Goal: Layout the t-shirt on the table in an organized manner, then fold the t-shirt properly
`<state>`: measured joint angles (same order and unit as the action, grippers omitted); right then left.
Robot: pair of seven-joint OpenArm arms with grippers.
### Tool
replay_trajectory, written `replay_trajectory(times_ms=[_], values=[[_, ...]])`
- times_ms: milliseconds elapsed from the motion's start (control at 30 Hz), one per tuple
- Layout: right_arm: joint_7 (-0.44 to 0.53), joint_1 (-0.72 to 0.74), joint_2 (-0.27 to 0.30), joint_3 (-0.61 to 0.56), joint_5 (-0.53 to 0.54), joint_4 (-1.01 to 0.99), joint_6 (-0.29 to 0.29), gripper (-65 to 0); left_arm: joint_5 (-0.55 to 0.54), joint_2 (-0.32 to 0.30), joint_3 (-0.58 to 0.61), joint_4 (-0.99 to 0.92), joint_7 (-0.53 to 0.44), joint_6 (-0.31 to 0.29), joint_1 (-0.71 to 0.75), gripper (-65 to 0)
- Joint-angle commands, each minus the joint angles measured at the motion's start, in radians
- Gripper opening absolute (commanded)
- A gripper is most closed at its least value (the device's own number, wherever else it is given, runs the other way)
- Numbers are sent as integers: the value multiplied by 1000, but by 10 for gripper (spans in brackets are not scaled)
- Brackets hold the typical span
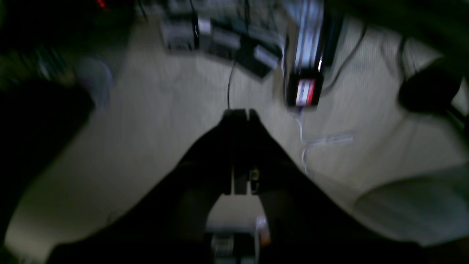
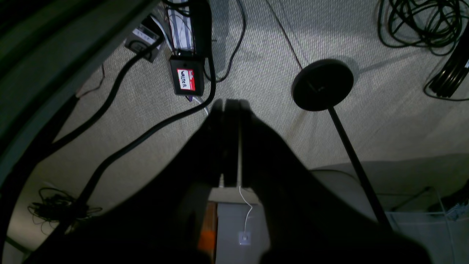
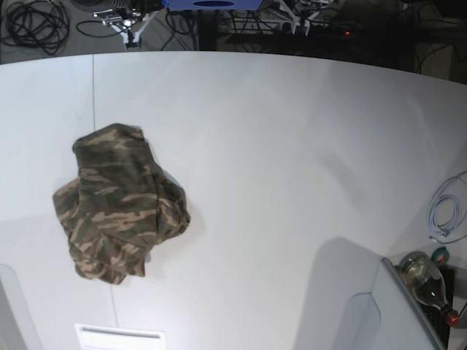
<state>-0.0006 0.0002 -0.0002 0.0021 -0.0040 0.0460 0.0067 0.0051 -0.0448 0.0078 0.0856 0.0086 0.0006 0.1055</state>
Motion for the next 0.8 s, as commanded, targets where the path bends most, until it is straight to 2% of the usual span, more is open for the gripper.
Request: replay_trajectory(times_ms=[0, 200, 267, 300, 433, 500, 533, 600, 633, 700, 733, 767], values=[[0, 2, 4, -1, 3, 4, -12, -645, -3, -7, 1, 7, -8, 5, -16, -648], [4, -44, 2, 0, 3, 36, -12, -639, -3, -7, -9, 10, -9, 5, -19, -650], [7, -56, -1, 2, 5, 50, -12, -603, -3, -7, -2, 10, -9, 5, -20, -650], [7, -61, -2, 3, 5, 51, -12, -552, -3, -7, -2, 10, -9, 5, -20, -648], [7, -78, -13, -1, 5, 51, -12, -252, -3, -7, -7, 32, -9, 5, -20, -647], [9, -85, -13, -1, 3, 51, -12, -161, -3, -10, -2, 72, -9, 5, -8, -647], [12, -85, -13, -1, 3, 51, -12, -156, -3, -11, -2, 85, -9, 5, -7, -645], [40, -88, -13, -3, 3, 51, -12, -212, -4, -11, -7, 90, -9, 5, -7, -645], [57, -96, -11, -3, 3, 51, -12, -285, -4, -13, -7, 92, -9, 5, -7, -645], [75, -99, -11, 2, 5, 51, -12, -491, -4, -13, -7, 95, -9, 5, -10, -645], [80, -101, -11, 2, 5, 51, -12, -617, -4, -13, -7, 95, -8, 5, -10, -643], [75, -101, -11, 2, 5, 51, -12, -650, -4, -14, -7, 95, -5, 5, -10, -642]])
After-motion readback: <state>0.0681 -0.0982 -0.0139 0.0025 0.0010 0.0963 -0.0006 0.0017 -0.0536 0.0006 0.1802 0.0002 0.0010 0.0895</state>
